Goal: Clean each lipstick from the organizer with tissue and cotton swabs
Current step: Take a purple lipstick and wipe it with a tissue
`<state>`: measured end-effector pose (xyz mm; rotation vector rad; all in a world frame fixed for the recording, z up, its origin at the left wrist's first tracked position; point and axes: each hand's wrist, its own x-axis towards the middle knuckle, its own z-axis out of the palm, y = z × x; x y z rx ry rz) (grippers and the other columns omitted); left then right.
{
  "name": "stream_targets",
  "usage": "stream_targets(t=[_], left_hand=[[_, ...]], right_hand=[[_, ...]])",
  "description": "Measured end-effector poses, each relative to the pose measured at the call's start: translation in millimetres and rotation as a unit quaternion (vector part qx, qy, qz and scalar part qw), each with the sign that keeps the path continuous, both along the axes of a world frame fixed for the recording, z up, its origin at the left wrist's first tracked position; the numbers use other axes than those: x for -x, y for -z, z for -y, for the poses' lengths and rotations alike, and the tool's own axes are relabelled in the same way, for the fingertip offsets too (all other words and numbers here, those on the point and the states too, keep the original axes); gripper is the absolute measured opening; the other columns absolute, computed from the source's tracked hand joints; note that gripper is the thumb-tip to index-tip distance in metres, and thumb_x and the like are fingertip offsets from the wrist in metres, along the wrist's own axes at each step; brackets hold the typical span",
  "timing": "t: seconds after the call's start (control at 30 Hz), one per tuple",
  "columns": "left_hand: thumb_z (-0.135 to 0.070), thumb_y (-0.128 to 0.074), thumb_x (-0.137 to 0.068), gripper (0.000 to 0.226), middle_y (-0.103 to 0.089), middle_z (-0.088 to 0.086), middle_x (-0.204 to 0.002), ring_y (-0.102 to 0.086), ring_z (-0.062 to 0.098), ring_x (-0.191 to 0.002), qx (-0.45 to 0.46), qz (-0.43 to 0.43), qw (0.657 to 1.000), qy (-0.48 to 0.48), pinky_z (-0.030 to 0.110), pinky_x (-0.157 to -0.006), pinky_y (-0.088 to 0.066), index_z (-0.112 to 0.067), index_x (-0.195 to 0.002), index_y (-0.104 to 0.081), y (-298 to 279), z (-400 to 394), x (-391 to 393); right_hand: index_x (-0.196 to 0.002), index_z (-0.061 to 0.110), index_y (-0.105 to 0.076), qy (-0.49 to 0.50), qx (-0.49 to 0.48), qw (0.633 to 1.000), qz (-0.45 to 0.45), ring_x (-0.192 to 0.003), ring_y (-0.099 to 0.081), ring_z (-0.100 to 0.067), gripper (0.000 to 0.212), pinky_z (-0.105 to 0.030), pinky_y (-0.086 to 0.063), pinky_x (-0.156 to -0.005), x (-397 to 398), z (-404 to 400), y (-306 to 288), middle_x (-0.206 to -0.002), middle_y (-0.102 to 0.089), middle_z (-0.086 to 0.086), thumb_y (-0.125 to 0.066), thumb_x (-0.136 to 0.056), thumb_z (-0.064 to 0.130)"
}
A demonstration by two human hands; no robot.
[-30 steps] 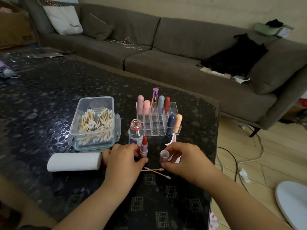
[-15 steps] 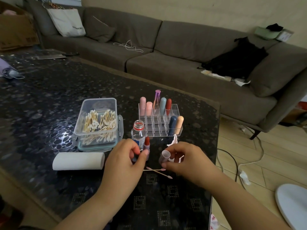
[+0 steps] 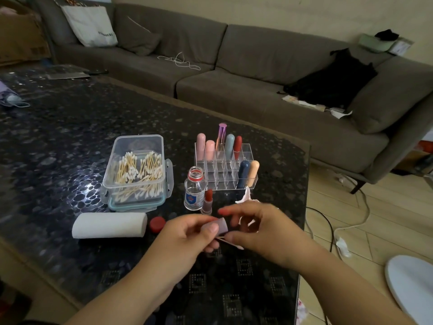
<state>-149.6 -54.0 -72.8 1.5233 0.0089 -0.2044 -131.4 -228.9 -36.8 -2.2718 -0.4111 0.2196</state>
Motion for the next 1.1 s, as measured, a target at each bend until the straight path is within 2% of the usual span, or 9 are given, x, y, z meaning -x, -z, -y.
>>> stream_targets(t=[0.07, 0.13, 0.23, 0.4, 0.6, 0.77, 0.83, 1.0, 1.1], left_hand=[[-0.008, -0.062, -0.087, 0.017, -0.073, 0.001, -0.073, -0.066, 0.005, -0.067, -0.019, -0.005, 0.999, -0.025, 0.016, -0.067, -0.05, -0.018, -0.099, -0.07, 0.1, 0.2, -3.2], [-0.007, -0.067, -0.083, 0.02, -0.075, -0.004, -0.08, -0.069, 0.006, -0.075, -0.029, -0.015, 0.999, -0.035, 0.016, -0.073, -0.052, -0.023, -0.095, -0.07, -0.2, 1.4, -4.5], [-0.007, -0.073, -0.078, 0.023, -0.075, -0.008, -0.086, -0.069, 0.008, -0.085, -0.036, -0.026, 0.998, -0.04, 0.024, -0.084, -0.05, -0.026, -0.092, -0.07, -0.2, 4.8, -5.2], [-0.008, -0.074, -0.077, 0.024, -0.075, -0.006, -0.087, -0.069, 0.005, -0.084, -0.04, -0.038, 0.998, -0.031, 0.019, -0.076, -0.047, -0.024, -0.094, -0.07, 0.2, 12.6, -4.1], [-0.013, -0.064, -0.087, 0.01, -0.073, -0.005, -0.074, -0.068, 0.002, -0.071, -0.017, -0.017, 0.999, -0.035, 0.015, -0.064, -0.051, -0.018, -0.094, -0.069, -9.7, 22.3, 2.5], [-0.03, -0.071, -0.073, 0.014, -0.061, -0.02, -0.113, -0.063, -0.003, -0.098, 0.03, -0.021, 0.999, -0.013, 0.027, -0.092, -0.048, -0.024, -0.086, -0.073, -20.9, 25.5, 7.6], [-0.031, -0.071, -0.063, 0.025, -0.064, -0.01, -0.116, -0.065, 0.008, -0.103, 0.101, -0.044, 0.994, 0.011, 0.035, -0.096, -0.049, -0.019, -0.084, -0.076, -25.1, 26.5, 11.8], [-0.025, -0.068, -0.067, 0.037, -0.072, 0.014, -0.1, -0.069, 0.022, -0.094, 0.154, -0.053, 0.986, 0.034, 0.028, -0.08, -0.055, -0.003, -0.096, -0.07, -29.0, 25.4, 20.5], [-0.029, -0.071, -0.064, 0.029, -0.074, 0.006, -0.093, -0.07, 0.019, -0.092, 0.113, -0.041, 0.993, -0.003, 0.032, -0.088, -0.052, -0.012, -0.087, -0.074, -32.1, 22.8, 25.1]], right_hand=[[-0.115, 0.035, -0.063, 0.095, 0.105, 0.987, 0.073, -0.094, -0.053, 0.001, 0.035, -0.007, -0.038, -0.077, -10.0, 10.6, 4.6, -0.104, -0.053, 0.015, -0.071, -0.082, 0.027], [-0.12, 0.027, -0.062, 0.205, 0.162, 0.959, 0.105, -0.11, -0.051, -0.011, 0.034, -0.017, -0.041, -0.087, -19.3, 21.7, 10.7, -0.118, -0.051, 0.007, -0.065, -0.086, 0.03], [-0.133, 0.023, -0.05, 0.283, 0.225, 0.932, 0.011, -0.122, -0.047, -0.021, 0.048, -0.032, -0.045, -0.098, -25.4, 30.0, 18.3, -0.135, -0.043, -0.002, -0.061, -0.089, 0.036], [-0.128, 0.017, -0.053, 0.264, 0.233, 0.93, -0.104, -0.1, -0.053, -0.016, 0.037, -0.023, -0.044, -0.081, -30.4, 27.3, 24.0, -0.124, -0.053, -0.005, -0.057, -0.094, 0.029], [-0.109, 0.023, -0.059, 0.259, 0.073, 0.962, -0.052, -0.075, -0.055, -0.006, 0.017, -0.015, -0.041, -0.057, -19.9, 35.0, 12.7, -0.098, -0.062, 0.002, -0.058, -0.093, 0.029], [-0.096, 0.015, -0.064, 0.205, -0.172, 0.943, -0.2, -0.052, -0.049, -0.007, 0.01, -0.019, -0.04, -0.05, 0.2, 34.3, -5.4, -0.073, -0.064, -0.003, -0.055, -0.095, 0.019], [-0.087, 0.012, -0.065, 0.146, -0.217, 0.929, -0.262, -0.048, -0.043, -0.007, 0.017, -0.017, -0.036, -0.048, 7.3, 33.6, -6.0, -0.063, -0.061, -0.002, -0.051, -0.097, 0.012], [-0.089, 0.009, -0.066, 0.071, -0.228, 0.921, -0.309, -0.052, -0.05, -0.008, 0.023, -0.017, -0.043, -0.052, 22.5, 27.1, -15.8, -0.067, -0.063, -0.004, -0.045, -0.098, 0.011], [-0.103, 0.011, -0.068, 0.133, -0.255, 0.918, -0.272, -0.083, -0.068, -0.02, 0.044, -0.029, -0.054, -0.077, 25.1, 24.0, -17.9, -0.092, -0.073, -0.007, -0.039, -0.097, 0.044]])
